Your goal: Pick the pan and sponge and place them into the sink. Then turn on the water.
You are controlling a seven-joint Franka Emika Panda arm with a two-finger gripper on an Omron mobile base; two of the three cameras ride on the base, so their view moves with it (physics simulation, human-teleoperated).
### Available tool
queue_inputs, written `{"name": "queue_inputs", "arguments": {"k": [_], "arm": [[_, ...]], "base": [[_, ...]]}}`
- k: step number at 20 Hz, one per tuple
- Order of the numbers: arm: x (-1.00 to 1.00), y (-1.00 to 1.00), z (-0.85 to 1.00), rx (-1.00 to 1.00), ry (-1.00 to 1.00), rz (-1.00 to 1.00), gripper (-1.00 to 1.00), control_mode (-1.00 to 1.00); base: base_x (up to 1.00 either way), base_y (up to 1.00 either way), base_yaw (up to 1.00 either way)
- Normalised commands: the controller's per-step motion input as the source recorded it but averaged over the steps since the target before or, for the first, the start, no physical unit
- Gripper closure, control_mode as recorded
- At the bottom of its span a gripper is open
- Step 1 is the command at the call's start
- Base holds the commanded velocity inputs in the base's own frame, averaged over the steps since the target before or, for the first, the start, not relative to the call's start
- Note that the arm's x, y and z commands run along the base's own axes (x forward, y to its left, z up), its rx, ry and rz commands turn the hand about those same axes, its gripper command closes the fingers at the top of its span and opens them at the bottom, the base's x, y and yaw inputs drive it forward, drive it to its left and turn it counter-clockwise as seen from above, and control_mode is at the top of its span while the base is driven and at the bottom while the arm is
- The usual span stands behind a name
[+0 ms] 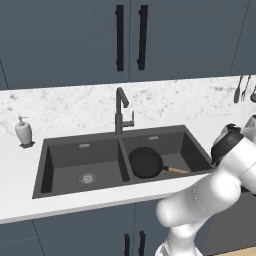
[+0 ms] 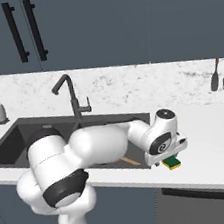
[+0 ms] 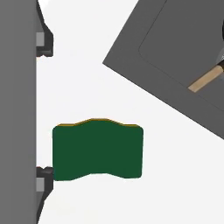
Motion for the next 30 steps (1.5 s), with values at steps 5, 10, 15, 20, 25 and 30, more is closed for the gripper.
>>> {"name": "queue_inputs", "arguments": {"k": [5,10,15,20,25,30], "arm": [[0.22,0.0,-0.18,0.0,0.0,0.0,-1.0,-1.0],[0.2,-0.03,-0.14,0.01,0.0,0.0,-1.0,-1.0],[0.14,-0.13,-0.02,0.03,0.0,0.0,-1.0,-1.0],[0.16,-0.07,-0.11,0.0,0.02,0.0,-1.0,-1.0],[0.16,0.0,-0.23,0.0,0.09,0.0,-1.0,-1.0],[0.16,-0.05,-0.26,0.0,0.1,0.0,-1.0,-1.0]], "base": [[0.0,0.0,0.0],[0.0,0.0,0.0],[0.0,0.0,0.0],[0.0,0.0,0.0],[0.0,0.0,0.0],[0.0,0.0,0.0]]}}
